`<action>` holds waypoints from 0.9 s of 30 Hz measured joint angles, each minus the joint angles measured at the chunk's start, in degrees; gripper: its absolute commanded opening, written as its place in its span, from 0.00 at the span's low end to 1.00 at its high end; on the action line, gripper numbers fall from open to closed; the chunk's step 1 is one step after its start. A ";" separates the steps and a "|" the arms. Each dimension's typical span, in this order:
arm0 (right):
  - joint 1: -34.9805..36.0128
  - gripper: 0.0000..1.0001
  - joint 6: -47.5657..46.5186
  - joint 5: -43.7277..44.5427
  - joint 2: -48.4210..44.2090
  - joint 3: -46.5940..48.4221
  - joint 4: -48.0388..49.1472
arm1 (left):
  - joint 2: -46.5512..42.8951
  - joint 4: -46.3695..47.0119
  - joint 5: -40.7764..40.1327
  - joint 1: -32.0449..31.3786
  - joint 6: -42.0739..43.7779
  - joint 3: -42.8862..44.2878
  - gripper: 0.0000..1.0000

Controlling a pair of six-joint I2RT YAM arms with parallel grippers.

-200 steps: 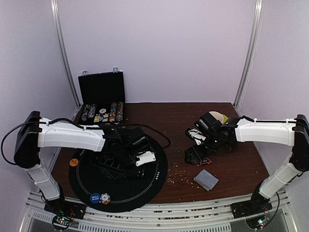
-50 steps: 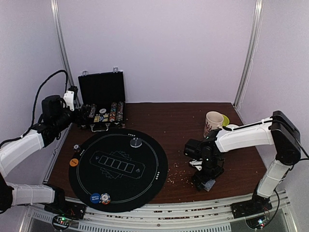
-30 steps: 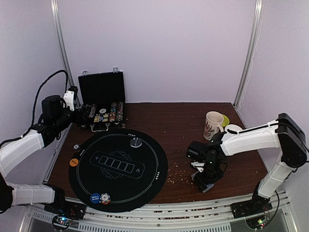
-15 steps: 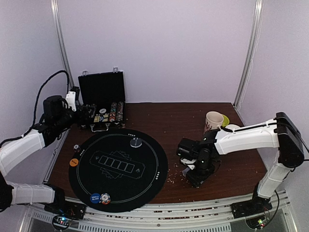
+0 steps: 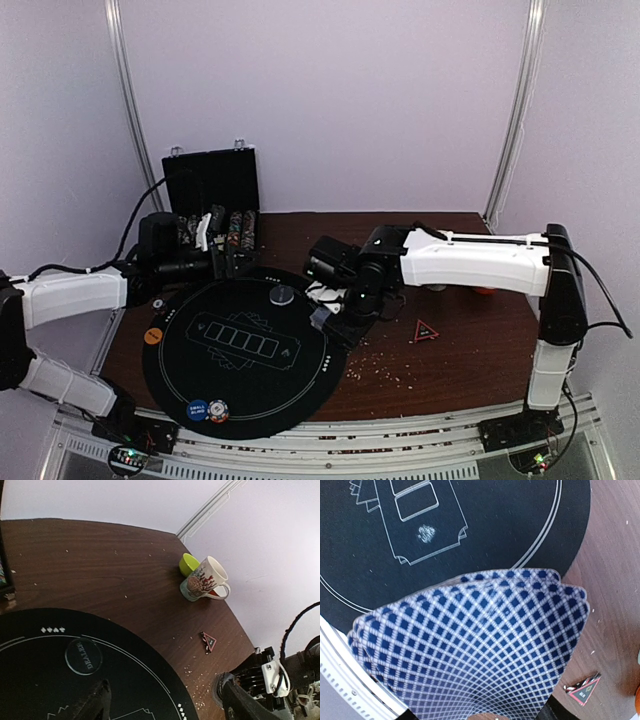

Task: Distribute texas hold em gaming equipment
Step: Pass from the right arm to the left

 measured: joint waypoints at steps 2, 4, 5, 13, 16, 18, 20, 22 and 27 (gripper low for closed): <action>0.24 0.56 -0.68 -0.13 1.46 2.80 -0.72 | 2.10 4.35 2.19 -0.57 -2.99 -1.62 0.80; 0.28 0.56 -1.01 -0.11 2.56 5.01 -1.18 | 4.50 8.11 3.72 -1.22 -5.68 -3.50 0.78; 0.31 0.57 -1.11 -0.09 3.04 6.05 -1.44 | 5.64 9.46 4.33 -1.62 -6.71 -4.20 0.75; 0.31 0.57 0.59 2.45 7.93 14.25 -4.15 | 9.07 20.83 8.00 -4.31 -13.05 -7.54 0.69; 0.31 0.56 1.79 3.43 10.23 17.03 -4.59 | 9.27 23.39 8.70 -5.11 -14.21 -7.63 0.74; 0.31 0.56 2.56 3.89 11.23 18.14 -4.94 | 9.73 24.06 9.07 -5.62 -14.45 -7.54 0.74; 0.15 0.56 2.86 4.42 11.93 18.88 -5.44 | 11.02 24.04 9.73 -5.90 -14.62 -6.99 0.73; 0.04 0.56 3.41 4.87 12.26 19.21 -5.70 | 12.31 23.98 10.08 -6.12 -14.64 -6.45 0.69; 0.11 0.56 3.74 5.51 12.46 19.96 -5.57 | 13.99 22.34 10.64 -6.69 -14.40 -4.72 0.64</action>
